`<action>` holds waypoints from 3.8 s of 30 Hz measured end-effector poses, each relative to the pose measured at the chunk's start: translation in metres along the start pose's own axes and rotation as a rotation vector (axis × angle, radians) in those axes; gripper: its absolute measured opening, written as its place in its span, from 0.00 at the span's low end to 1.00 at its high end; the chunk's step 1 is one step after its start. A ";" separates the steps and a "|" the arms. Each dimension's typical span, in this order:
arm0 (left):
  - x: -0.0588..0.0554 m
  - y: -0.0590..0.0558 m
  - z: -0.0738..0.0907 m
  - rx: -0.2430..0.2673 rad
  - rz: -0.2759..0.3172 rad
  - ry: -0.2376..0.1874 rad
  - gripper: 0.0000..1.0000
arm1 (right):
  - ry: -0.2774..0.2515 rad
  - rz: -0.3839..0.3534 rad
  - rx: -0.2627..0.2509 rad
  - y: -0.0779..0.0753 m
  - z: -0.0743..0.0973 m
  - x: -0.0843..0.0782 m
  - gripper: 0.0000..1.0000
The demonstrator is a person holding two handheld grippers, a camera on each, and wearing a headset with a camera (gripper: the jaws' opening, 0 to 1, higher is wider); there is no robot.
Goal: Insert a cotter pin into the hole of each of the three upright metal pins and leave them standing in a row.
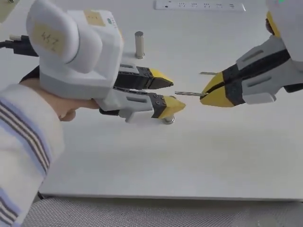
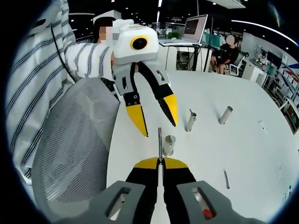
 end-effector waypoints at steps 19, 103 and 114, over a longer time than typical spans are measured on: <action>-0.021 0.016 -0.018 -0.016 -0.043 0.137 0.18 | 0.083 -0.028 -0.033 -0.012 -0.016 -0.027 0.00; -0.022 0.016 -0.020 0.004 -0.007 0.187 0.09 | 0.048 0.049 -0.050 -0.012 -0.048 -0.016 0.00; -0.023 0.017 -0.021 0.007 -0.010 0.192 0.10 | 0.047 0.036 -0.053 -0.011 -0.054 -0.012 0.00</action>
Point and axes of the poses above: the centre of the closed fingertips' face, and the gripper's own axes: z roughly backward along the fingers, y roughly to its left, x roughly out of its top, the point moved 10 cm from there along z, roughly backward along the fingers, and after that the axes turned 11 degrees about -y, right-handed, at the moved point
